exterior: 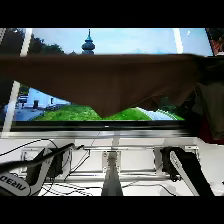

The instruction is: Fold the clothes and pants, and hang the long-sleeved shirts on hangers.

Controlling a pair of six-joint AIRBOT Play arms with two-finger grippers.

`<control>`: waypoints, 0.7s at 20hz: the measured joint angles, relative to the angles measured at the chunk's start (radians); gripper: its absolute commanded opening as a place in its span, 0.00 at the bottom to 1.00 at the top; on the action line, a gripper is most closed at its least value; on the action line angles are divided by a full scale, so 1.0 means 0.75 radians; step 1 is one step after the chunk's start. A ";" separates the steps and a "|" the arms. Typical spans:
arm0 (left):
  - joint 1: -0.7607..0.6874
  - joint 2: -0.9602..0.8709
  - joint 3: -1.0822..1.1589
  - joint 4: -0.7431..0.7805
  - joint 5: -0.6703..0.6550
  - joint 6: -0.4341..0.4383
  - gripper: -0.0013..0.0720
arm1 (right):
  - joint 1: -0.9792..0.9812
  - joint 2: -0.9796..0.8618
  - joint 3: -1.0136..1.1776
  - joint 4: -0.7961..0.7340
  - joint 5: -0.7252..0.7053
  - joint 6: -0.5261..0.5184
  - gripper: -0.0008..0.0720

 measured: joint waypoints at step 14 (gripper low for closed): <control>-0.553 -0.281 -0.746 -0.182 0.973 0.066 0.97 | -0.001 -0.836 -0.133 0.376 -0.547 0.001 0.03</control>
